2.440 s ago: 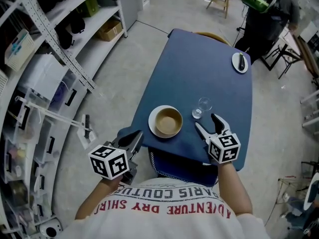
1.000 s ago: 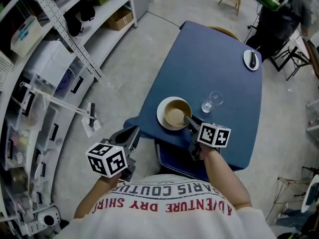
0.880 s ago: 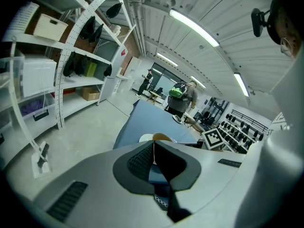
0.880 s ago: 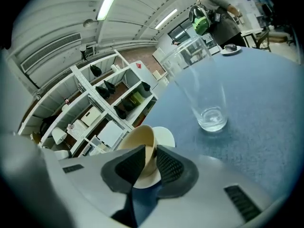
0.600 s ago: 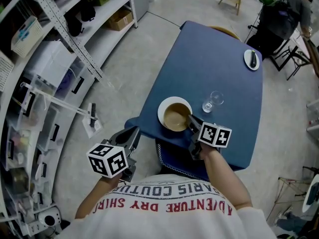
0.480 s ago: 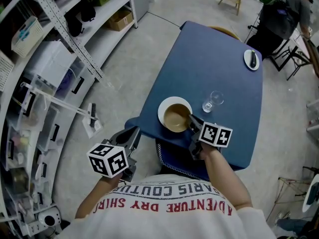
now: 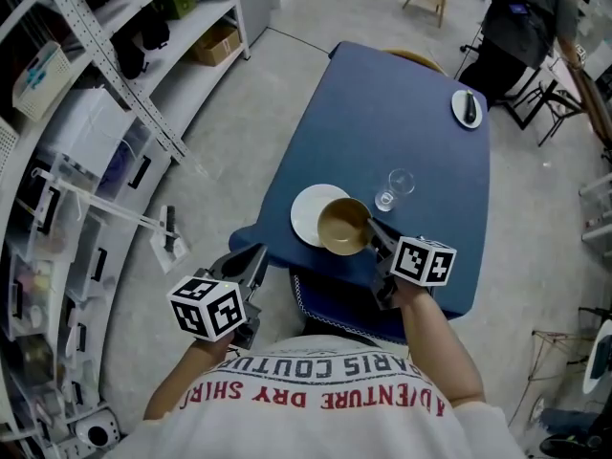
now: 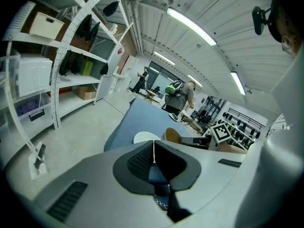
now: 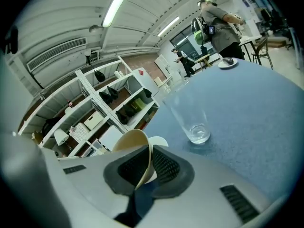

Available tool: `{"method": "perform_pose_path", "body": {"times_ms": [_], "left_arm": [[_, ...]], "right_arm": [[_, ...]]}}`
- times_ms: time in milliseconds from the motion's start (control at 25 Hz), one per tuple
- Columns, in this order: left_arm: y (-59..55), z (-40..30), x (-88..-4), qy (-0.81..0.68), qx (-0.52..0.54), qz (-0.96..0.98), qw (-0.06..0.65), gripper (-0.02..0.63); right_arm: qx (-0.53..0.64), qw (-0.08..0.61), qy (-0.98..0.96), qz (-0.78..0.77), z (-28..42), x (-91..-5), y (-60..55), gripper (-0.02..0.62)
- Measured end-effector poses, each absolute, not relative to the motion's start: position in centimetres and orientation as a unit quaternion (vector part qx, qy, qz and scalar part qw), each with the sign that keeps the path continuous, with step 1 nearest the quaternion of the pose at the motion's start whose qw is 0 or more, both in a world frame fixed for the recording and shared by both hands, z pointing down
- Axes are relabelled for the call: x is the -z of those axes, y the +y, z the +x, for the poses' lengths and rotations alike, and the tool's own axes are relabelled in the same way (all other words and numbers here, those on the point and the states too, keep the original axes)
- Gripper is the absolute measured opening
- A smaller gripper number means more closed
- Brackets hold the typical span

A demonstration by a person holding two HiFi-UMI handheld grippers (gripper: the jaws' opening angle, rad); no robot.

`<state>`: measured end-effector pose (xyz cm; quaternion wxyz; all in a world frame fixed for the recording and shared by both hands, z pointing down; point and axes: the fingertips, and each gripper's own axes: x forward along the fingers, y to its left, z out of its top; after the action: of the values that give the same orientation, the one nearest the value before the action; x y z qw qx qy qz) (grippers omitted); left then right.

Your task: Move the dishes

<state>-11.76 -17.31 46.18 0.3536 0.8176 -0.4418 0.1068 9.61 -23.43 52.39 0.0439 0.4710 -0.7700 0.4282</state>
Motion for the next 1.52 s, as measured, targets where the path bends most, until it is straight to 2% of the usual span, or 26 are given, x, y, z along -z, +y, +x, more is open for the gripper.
{"method": "perform_pose_path", "body": {"times_ms": [760, 1320, 1400, 1480, 1520], "left_arm": [[-16.9, -4.3, -47.4, -0.359, -0.136, 0.853, 0.354, 0.029], [-16.3, -2.9, -48.8, -0.347, -0.164, 0.850, 0.362, 0.029], [-16.2, -3.0, -49.2, -0.347, -0.170, 0.848, 0.363, 0.029], [-15.9, -3.0, -49.4, -0.345, -0.172, 0.848, 0.364, 0.029], [-15.7, -3.0, -49.3, -0.344, -0.173, 0.848, 0.364, 0.029]], "right_arm": [[-0.437, 0.045, -0.707, 0.555, 19.3, -53.7, -17.0, 0.037], [-0.466, 0.004, -0.684, 0.561, 20.8, -55.5, -16.5, 0.041], [-0.467, -0.004, -0.686, 0.557, 20.7, -55.5, -16.7, 0.067], [-0.460, -0.008, -0.691, 0.558, 20.8, -55.2, -16.8, 0.150], [-0.452, -0.007, -0.695, 0.559, 20.9, -54.8, -16.8, 0.164]]}}
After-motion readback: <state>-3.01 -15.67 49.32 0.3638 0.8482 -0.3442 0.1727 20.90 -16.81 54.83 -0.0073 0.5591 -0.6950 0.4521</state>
